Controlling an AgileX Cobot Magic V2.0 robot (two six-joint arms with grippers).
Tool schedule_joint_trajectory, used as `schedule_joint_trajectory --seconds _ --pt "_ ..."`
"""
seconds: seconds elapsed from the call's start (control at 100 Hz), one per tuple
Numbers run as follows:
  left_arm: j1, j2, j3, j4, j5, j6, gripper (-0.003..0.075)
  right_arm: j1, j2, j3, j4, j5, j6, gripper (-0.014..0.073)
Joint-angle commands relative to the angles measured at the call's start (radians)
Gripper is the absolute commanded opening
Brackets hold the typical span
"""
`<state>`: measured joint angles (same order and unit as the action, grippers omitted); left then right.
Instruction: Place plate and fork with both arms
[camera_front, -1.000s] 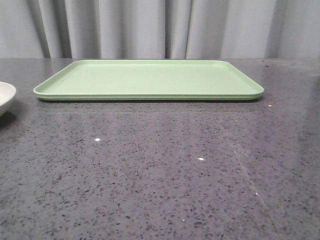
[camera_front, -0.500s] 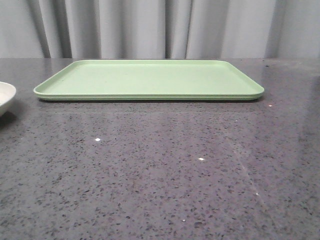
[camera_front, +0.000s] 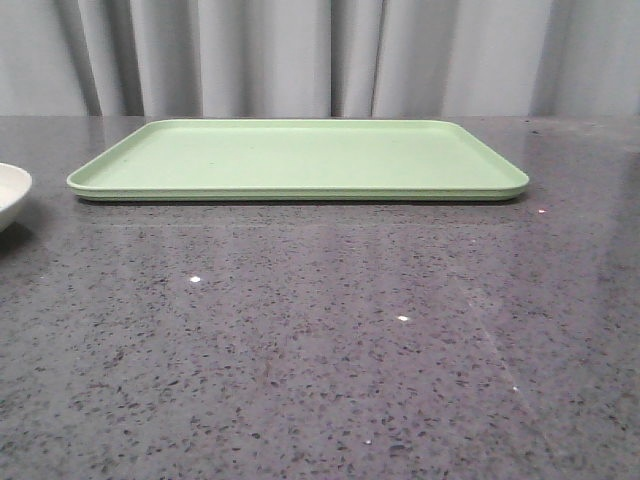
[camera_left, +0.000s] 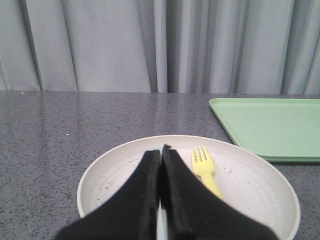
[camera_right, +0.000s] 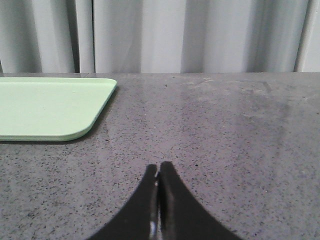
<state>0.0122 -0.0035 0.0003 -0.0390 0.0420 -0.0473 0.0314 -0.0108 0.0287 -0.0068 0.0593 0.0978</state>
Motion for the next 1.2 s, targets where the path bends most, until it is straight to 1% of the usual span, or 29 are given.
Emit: schedule_joint_trajectory --seconds 0.0,0.05,0.13,0.23,0.33,0.43,0.45,0.75,1.0,1.19 --pt "0.003 -0.032 -0.022 -0.005 -0.051 -0.011 -0.0021 -0.005 -0.024 -0.021 -0.005 -0.089 -0.011 -0.0017" --pt "0.003 -0.03 -0.051 -0.005 -0.003 -0.011 -0.0021 -0.005 -0.023 -0.035 -0.005 -0.083 -0.011 -0.0017" --pt "0.003 -0.016 -0.099 -0.005 0.04 -0.011 -0.0021 -0.005 -0.013 -0.065 -0.005 -0.059 -0.011 -0.0017" --pt "0.003 0.025 -0.169 -0.005 0.069 -0.011 -0.0021 -0.005 0.012 -0.112 -0.005 0.005 -0.011 -0.0017" --pt "0.003 0.085 -0.244 -0.005 0.139 -0.011 -0.0021 -0.005 0.065 -0.175 -0.005 0.08 -0.011 -0.002" --pt "0.003 0.155 -0.314 -0.005 0.187 -0.011 -0.0021 -0.005 0.123 -0.245 -0.005 0.155 -0.011 -0.0069" --pt "0.003 0.17 -0.327 -0.005 0.193 -0.011 -0.0021 -0.005 0.136 -0.26 -0.005 0.168 -0.011 -0.0067" --pt "0.003 0.372 -0.474 -0.013 0.223 -0.011 -0.002 -0.005 0.316 -0.447 -0.005 0.309 -0.011 -0.0064" --pt "0.003 0.508 -0.542 -0.013 0.234 -0.011 -0.002 -0.005 0.451 -0.516 -0.005 0.316 -0.011 -0.0064" --pt "0.003 0.56 -0.568 -0.013 0.251 -0.011 -0.0015 -0.005 0.522 -0.547 -0.004 0.349 -0.011 -0.0064"
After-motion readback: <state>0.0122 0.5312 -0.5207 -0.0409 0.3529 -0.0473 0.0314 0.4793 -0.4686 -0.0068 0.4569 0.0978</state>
